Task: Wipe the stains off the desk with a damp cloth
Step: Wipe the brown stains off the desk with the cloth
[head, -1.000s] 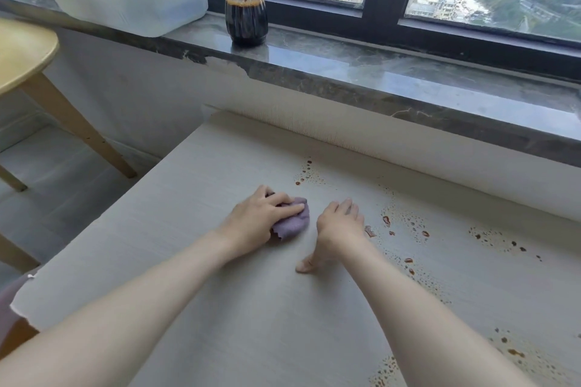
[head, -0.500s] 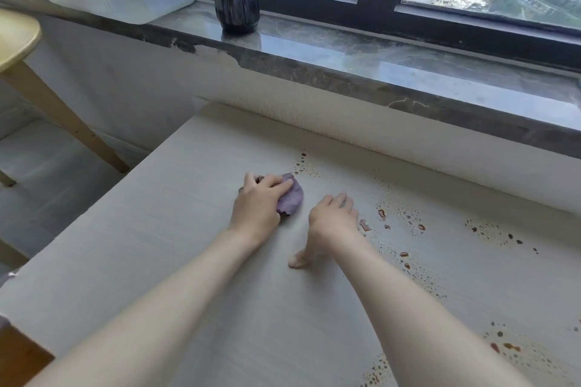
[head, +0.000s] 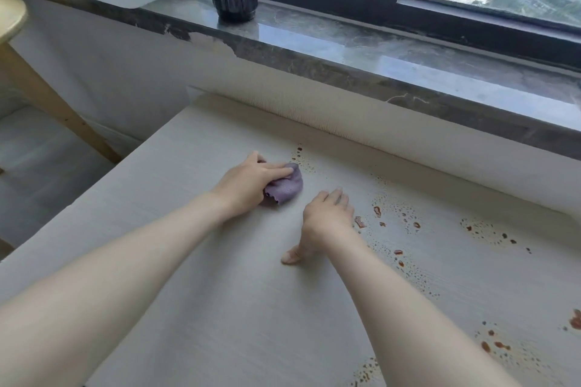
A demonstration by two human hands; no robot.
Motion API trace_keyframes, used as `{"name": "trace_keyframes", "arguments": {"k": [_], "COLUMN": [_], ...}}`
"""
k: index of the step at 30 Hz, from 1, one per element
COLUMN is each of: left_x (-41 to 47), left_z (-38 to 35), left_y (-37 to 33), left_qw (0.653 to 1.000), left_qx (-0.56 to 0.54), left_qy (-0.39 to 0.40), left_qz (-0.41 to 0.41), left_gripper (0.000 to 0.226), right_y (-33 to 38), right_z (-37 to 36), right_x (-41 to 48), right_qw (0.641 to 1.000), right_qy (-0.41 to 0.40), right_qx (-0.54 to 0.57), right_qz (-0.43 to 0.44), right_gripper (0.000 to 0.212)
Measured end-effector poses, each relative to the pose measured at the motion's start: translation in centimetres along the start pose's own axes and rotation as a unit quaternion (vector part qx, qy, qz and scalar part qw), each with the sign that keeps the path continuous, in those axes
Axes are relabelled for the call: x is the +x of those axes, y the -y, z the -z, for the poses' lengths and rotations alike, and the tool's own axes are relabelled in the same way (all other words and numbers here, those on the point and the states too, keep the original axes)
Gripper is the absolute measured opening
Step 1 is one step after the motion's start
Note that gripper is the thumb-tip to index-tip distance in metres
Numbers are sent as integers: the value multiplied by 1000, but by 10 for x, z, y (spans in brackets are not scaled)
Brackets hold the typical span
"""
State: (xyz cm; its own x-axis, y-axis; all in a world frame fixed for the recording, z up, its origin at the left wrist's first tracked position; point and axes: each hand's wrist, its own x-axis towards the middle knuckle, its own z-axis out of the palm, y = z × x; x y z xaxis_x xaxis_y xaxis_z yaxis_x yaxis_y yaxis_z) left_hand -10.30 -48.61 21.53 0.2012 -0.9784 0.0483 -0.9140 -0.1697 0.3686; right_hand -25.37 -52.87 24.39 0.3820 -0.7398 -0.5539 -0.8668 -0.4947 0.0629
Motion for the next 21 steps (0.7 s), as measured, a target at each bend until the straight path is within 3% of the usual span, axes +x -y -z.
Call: {"name": "trace_keyframes", "arguments": {"k": [4,10,13,15,21], "left_x": [10,6,18,20,5], "left_z": [-12,-8,-11,-16,-13], "left_y": [-20,-3,-6,-28,-15], "left_qw": [991,997,994,989,993], "left_qx": [28,59,47,59,61], "left_qy": [-58,3,-42,-61,-15], "left_qz": [115,-57,91,120,-96], "left_gripper": [52,55,46,44,50], "right_y": [-2,-1,1,2,7], "right_z": [1,4,4,5,7], "right_x": [-8,-7,-7,-6,3], "right_qw": [1000,1000,1000,999,999], "right_qy": [8,15,20,22,24], "right_qx": [-23,-23,-24,-23,-12], "right_qz": [6,6,-3,-10,-31], "right_gripper": [147,146,148,148,139]}}
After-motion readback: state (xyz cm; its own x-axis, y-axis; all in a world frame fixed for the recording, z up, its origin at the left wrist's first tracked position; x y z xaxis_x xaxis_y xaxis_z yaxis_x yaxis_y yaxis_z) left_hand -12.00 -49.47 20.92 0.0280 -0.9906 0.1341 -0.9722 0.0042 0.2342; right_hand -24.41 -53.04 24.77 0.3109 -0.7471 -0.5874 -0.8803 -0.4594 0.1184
